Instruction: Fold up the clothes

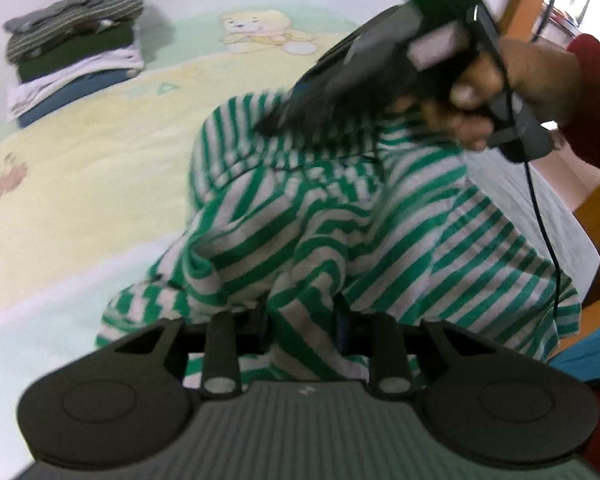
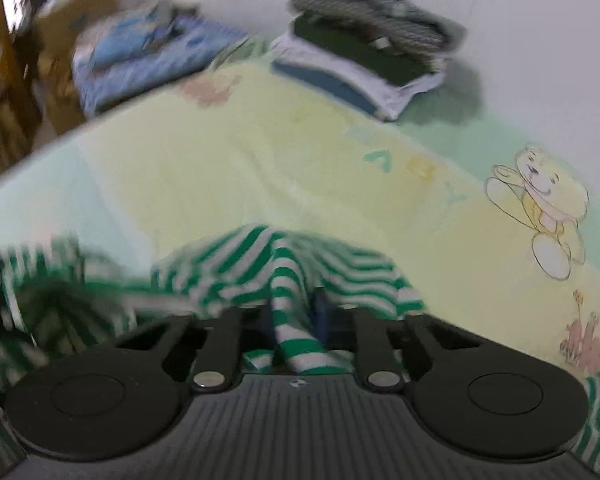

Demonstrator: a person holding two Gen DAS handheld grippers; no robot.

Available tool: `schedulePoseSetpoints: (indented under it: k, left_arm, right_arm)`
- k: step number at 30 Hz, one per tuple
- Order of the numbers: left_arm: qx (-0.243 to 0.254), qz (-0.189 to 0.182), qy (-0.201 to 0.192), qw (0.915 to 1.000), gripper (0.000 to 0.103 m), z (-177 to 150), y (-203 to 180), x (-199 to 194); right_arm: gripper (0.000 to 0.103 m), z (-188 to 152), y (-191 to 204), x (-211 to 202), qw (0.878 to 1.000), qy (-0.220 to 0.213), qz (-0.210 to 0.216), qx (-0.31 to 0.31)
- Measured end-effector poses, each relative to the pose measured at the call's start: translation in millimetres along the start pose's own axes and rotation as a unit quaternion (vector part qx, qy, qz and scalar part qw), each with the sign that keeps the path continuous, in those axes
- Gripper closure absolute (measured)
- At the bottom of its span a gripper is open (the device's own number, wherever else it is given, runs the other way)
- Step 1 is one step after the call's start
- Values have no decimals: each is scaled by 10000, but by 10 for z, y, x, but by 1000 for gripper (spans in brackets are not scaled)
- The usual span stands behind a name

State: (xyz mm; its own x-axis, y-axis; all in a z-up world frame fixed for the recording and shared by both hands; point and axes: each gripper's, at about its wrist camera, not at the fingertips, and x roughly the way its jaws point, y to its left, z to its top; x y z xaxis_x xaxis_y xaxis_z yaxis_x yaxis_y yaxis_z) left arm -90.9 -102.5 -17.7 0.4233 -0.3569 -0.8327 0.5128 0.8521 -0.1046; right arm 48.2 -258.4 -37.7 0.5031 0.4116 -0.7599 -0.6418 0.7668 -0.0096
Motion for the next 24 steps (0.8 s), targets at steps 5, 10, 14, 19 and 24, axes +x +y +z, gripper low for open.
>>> schedulePoseSetpoints:
  k: [5,10,14,19,24]
  left_arm:
    - [-211,331,-306,9988,81,139,231,-183]
    - [-450,934,-770,9916,82,507,678,-406]
    - [-710,1419,-1165,9804,82,939,1139,-544]
    - [-949,1957,-1300,9674,82,1475,1528,-462]
    - [-957,2570,-1185,9543,82,1880,1711,-107]
  right_arm:
    - [102,416,-483,-489,9924,-782,-188,935]
    - [101,937,-969,-868,9638,-1758,-614,1906]
    - [101,1255,-1256,-878,9423,-2231,-1050,2265]
    - [101,1570,-1462,-560,9220,-2571,-1292,2589]
    - [101,1811,-1497,-32,9100,-2761,-2001,2359]
